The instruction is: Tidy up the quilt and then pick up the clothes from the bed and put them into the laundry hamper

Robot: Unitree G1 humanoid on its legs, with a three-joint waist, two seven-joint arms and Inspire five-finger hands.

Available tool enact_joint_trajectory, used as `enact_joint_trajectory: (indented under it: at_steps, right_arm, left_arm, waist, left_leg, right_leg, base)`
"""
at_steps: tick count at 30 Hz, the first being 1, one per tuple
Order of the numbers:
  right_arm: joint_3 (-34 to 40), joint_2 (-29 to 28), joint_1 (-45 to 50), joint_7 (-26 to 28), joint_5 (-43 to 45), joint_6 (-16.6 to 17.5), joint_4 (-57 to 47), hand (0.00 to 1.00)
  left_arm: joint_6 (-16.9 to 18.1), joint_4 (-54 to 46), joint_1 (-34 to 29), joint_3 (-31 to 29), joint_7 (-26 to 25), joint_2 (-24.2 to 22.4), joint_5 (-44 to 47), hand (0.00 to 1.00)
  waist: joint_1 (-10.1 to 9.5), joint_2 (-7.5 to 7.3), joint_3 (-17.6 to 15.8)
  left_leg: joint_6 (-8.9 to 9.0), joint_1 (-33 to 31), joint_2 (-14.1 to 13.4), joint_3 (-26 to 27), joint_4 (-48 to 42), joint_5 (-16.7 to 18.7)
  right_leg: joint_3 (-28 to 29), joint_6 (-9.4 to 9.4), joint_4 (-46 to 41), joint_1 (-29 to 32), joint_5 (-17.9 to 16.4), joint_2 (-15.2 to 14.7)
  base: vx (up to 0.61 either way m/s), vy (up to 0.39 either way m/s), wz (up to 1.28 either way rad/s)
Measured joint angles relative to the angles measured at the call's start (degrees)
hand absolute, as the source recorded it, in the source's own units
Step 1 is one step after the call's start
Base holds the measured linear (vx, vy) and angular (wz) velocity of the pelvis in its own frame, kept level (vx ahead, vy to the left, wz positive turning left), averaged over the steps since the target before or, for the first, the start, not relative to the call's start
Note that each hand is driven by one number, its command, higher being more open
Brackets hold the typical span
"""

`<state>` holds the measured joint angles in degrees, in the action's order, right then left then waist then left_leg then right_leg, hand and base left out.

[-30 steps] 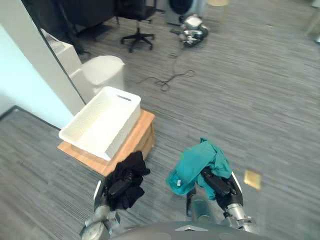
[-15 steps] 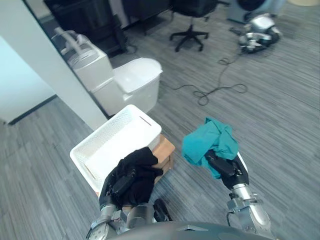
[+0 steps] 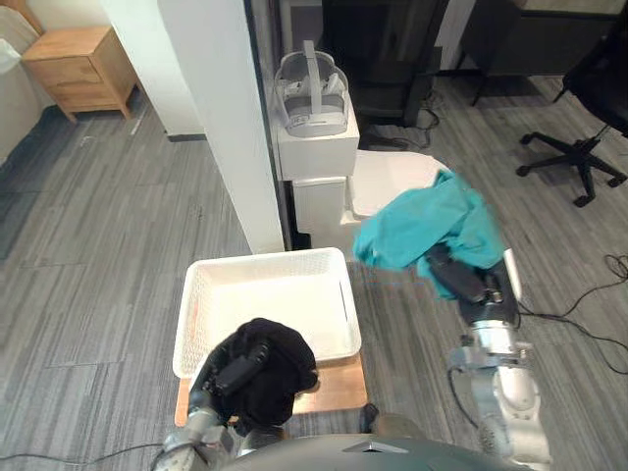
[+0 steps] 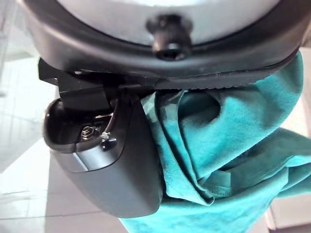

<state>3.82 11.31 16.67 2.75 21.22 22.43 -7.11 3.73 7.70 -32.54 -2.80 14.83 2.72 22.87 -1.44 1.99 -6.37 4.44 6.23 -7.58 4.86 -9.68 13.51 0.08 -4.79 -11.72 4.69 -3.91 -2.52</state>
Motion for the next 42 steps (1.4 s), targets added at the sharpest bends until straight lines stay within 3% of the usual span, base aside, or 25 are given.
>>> enact_joint_trajectory:
  at_steps: [5,10,12,13,15,16,17,18,19,20,22,25,26,27,28,29,30,32,34,36,38,42]
  right_arm:
    - [6.1,-1.9,3.3,-1.0,2.8,-0.6,-2.7,0.00]
    - [6.5,-5.7,4.1,-0.8,2.5,-0.6,-4.7,0.00]
    - [6.6,-5.2,3.0,-0.4,1.6,-0.6,-4.8,0.00]
    - [7.0,-4.8,2.2,-0.1,1.5,-0.6,-5.0,0.00]
    - [7.7,-4.5,1.8,-0.2,1.4,-0.6,-5.0,0.00]
    - [9.3,-3.0,0.2,-0.7,1.4,-0.7,-5.0,0.00]
    - [9.8,-1.8,-0.8,-1.1,0.9,-0.8,-5.0,0.00]
    - [10.3,-0.4,-2.1,-1.4,0.0,-1.1,-5.0,0.00]
    - [11.5,2.6,-6.0,-1.8,-2.2,-2.8,-5.2,0.00]
    - [12.1,2.6,-7.5,-2.0,-3.0,-3.7,-5.1,0.00]
    - [12.4,4.6,-12.6,-2.4,-5.5,-7.4,-5.1,0.00]
    - [11.5,7.2,-17.2,-2.8,-8.3,-9.2,-5.1,0.00]
    - [11.3,8.8,-19.0,-2.7,-9.7,-9.6,-5.1,0.00]
    - [11.3,9.4,-19.6,-2.5,-9.7,-9.7,-5.2,0.00]
    - [11.2,9.6,-20.3,-2.3,-9.7,-9.8,-5.3,0.00]
    - [11.0,9.9,-21.0,-1.9,-9.9,-10.6,-6.2,0.00]
    - [10.6,10.5,-21.3,-1.4,-11.3,-11.0,-7.4,0.00]
    - [8.5,11.3,-23.4,-0.2,-12.0,-11.1,-8.1,0.00]
    - [5.5,11.6,-26.9,1.0,-12.1,-11.9,-8.1,0.00]
    - [1.7,11.8,-31.5,2.4,-14.2,-13.9,-8.1,0.00]
    - [-0.9,13.0,-34.6,3.7,-14.2,-16.1,-7.2,0.00]
    - [-2.4,13.7,-37.6,6.0,-14.2,-21.3,-3.6,0.00]
  left_arm:
    - [-0.2,-1.2,-0.1,0.0,3.0,-0.5,-3.3,0.00]
    - [-0.1,-1.6,1.7,0.6,5.7,1.3,-5.1,0.00]
    - [-0.1,-1.1,2.1,1.4,5.8,1.5,-5.3,0.00]
    - [0.2,0.2,2.4,2.5,6.1,1.7,-5.3,0.00]
    - [0.3,1.5,2.3,3.9,6.6,1.9,-5.3,0.00]
    - [0.3,3.3,2.5,6.5,6.7,1.8,-5.3,0.00]
    - [0.3,3.7,2.7,7.2,6.7,1.7,-5.3,0.00]
    - [0.3,3.9,3.0,7.9,6.7,1.6,-5.2,0.00]
    - [0.0,4.2,3.4,8.7,7.3,2.1,-5.1,0.00]
    - [0.0,4.8,4.4,8.7,7.5,2.8,-5.0,0.00]
    - [-0.3,6.5,6.0,8.6,8.1,5.1,-5.0,0.00]
    - [-0.3,7.7,6.3,8.6,9.0,6.5,-5.0,0.00]
    - [-0.3,8.1,6.5,8.6,9.0,6.5,-5.1,0.00]
    - [-0.3,8.1,6.5,8.4,9.1,6.1,-5.0,0.00]
    - [-0.3,8.7,7.1,8.6,9.2,6.0,-5.0,0.00]
    - [-0.3,9.7,7.8,8.7,9.2,6.3,-5.1,0.00]
    - [-0.3,9.8,7.8,8.7,9.2,6.3,-5.2,0.00]
    - [-0.3,9.8,7.9,8.7,9.0,6.4,-5.2,0.00]
    - [-0.3,9.7,8.3,8.6,8.1,6.5,-5.2,0.00]
    - [-0.4,8.8,9.6,8.0,5.8,6.5,-5.2,0.00]
    - [-1.5,7.1,10.6,6.0,4.4,5.1,-4.9,0.00]
    - [-1.5,1.0,10.8,3.5,4.0,2.8,-4.3,0.00]
  waist:
    - [0.82,0.01,0.3]
    - [2.99,-1.13,0.1]
    - [2.89,-1.19,0.1]
    - [3.00,-1.68,0.2]
    - [2.99,-1.19,0.4]
    - [3.43,-0.40,1.2]
    - [3.40,0.00,1.7]
    - [3.30,0.33,1.9]
    - [4.75,0.96,2.8]
    - [4.97,-0.41,2.5]
    - [4.43,-2.92,2.6]
    - [3.95,-3.50,2.5]
    - [3.25,-2.97,2.7]
    - [2.75,-2.37,2.6]
    - [2.97,-1.75,2.0]
    - [3.42,-1.14,1.5]
    - [3.29,-1.03,1.4]
    - [3.26,-1.18,1.3]
    - [3.07,-1.71,1.4]
    - [1.90,-3.20,1.4]
    - [1.08,-3.30,1.4]
    - [-0.03,-3.43,1.4]
  left_leg:
    - [0.17,1.4,0.3,4.8,0.1,-0.2]
    - [0.15,-5.8,0.8,10.3,-12.1,-0.2]
    - [-0.98,-6.8,0.8,13.0,-14.0,-0.9]
    - [-2.97,-6.8,1.4,14.1,-14.4,-0.7]
    - [-5.40,-6.8,-1.2,16.5,-18.5,0.6]
    - [-4.50,-4.8,-4.5,16.4,-15.9,-0.8]
    - [-2.96,-4.1,-4.9,15.6,-12.5,-1.6]
    - [-0.88,-3.4,-3.8,14.1,-9.3,-1.5]
    - [2.13,-1.6,-1.6,14.0,-0.8,-1.1]
    - [2.74,-0.5,0.1,14.3,2.1,-2.5]
    - [1.66,1.1,2.8,15.5,6.9,-5.5]
    - [-0.26,0.9,4.0,16.9,6.7,-5.2]
    - [-3.11,-0.1,4.0,17.4,6.5,-5.4]
    - [-4.14,-0.5,3.6,17.7,6.9,-5.8]
    - [-4.88,-0.7,3.3,17.2,7.0,-6.3]
    - [-5.34,-0.6,3.2,16.0,7.0,-6.6]
    - [-5.38,-0.5,3.5,15.3,7.0,-6.7]
    - [-5.46,-0.5,4.5,14.7,7.0,-7.0]
    - [-5.29,-0.6,5.6,14.6,7.0,-7.5]
    - [-4.66,-0.8,7.1,14.9,8.1,-8.0]
    - [-4.56,-0.7,7.0,14.9,8.8,-9.0]
    - [-3.93,-0.4,6.5,13.4,10.3,-10.4]
  right_leg:
    - [-1.6,-0.30,5.4,-4.7,0.6,-1.6]
    - [-3.5,-0.99,6.9,-5.4,1.1,-4.8]
    - [-3.4,-0.98,8.1,-5.4,1.1,-5.8]
    - [-3.1,-0.55,9.4,-5.5,1.4,-7.0]
    - [-3.0,-0.79,9.5,-5.7,2.0,-7.2]
    - [-2.4,-2.09,9.6,-5.1,3.7,-7.7]
    - [-2.0,-2.74,9.7,-4.5,4.6,-7.8]
    - [-1.2,-3.14,9.8,-3.4,5.4,-7.9]
    - [-1.2,-4.48,10.8,-1.6,7.6,-8.5]
    - [-1.1,-4.95,11.1,-1.4,8.4,-9.7]
    - [-1.4,-4.71,10.8,0.5,13.9,-11.4]
    - [-2.2,-4.44,10.8,1.7,20.4,-11.5]
    - [-4.4,-2.54,13.8,2.2,27.6,-11.2]
    - [-5.0,-2.49,13.4,2.3,27.8,-10.7]
    - [-6.6,-2.66,8.0,3.1,23.5,-10.2]
    - [-7.7,-0.29,-2.6,3.6,14.1,-9.5]
    - [-8.6,-0.50,-7.7,2.8,8.5,-8.9]
    - [-10.3,0.19,-6.4,-0.3,4.9,-8.4]
    - [-11.9,-0.03,1.4,-4.3,5.0,-8.6]
    - [-12.5,-0.94,9.5,-7.6,5.3,-9.1]
    - [-12.8,-2.25,11.0,-7.9,6.1,-8.9]
    - [-14.7,-2.44,11.0,-8.4,6.2,-8.3]
  base:
    - [0.08,0.023,0.12]
    - [-0.02,0.052,0.29]
    - [-0.14,0.068,0.07]
    - [-0.16,0.126,-0.08]
    - [-0.08,0.148,-0.12]
    - [-0.03,0.143,-0.20]
    - [-0.04,0.267,-0.30]
    - [-0.03,0.270,-0.21]
    - [-0.04,0.331,-0.08]
    - [-0.11,0.360,-0.04]
    - [-0.13,0.251,-0.21]
    - [-0.16,0.205,-0.24]
    - [-0.14,0.155,-0.22]
    - [-0.15,0.164,-0.09]
    - [-0.12,0.145,0.29]
    - [-0.11,0.130,0.39]
    - [-0.08,0.084,0.35]
    - [-0.04,0.052,0.18]
    - [-0.02,0.054,0.06]
    - [-0.02,-0.007,-0.08]
    - [0.00,-0.066,-0.02]
    - [0.01,-0.059,0.19]
